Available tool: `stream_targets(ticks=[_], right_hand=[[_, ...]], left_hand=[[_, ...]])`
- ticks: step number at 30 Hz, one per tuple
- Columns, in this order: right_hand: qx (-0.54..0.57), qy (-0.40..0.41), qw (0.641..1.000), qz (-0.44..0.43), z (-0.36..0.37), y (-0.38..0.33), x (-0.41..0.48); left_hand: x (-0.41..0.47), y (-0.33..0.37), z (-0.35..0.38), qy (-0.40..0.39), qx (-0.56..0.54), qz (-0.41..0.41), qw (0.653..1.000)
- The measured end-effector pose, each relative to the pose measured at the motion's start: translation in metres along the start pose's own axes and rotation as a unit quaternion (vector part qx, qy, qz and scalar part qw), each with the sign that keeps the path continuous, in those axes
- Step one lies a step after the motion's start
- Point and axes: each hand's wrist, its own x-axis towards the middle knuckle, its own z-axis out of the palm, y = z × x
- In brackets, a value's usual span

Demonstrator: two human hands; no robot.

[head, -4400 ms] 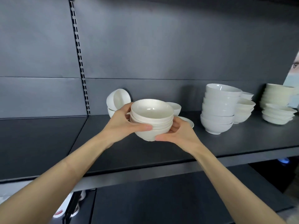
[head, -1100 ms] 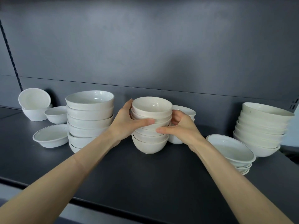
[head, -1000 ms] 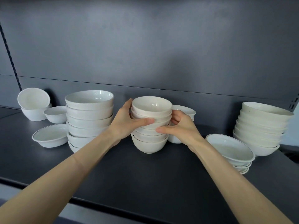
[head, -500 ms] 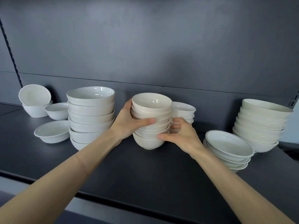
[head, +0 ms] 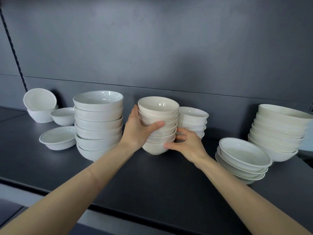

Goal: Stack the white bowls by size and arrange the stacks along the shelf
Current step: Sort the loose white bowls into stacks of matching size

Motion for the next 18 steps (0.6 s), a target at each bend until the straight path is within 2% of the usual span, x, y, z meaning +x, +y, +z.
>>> stream_targets(ticks=[8, 18], right_hand=[[0.006, -0.006, 1.0, 0.002, 0.014, 0.006, 0.018], [-0.001, 0.0, 1.0, 0.0, 0.019, 0.005, 0.024]], left_hand=[[0.006, -0.01, 0.001, 0.031, 0.009, -0.008, 0.999], [0.015, -0.018, 0.002, 0.034, 0.021, -0.013, 0.999]])
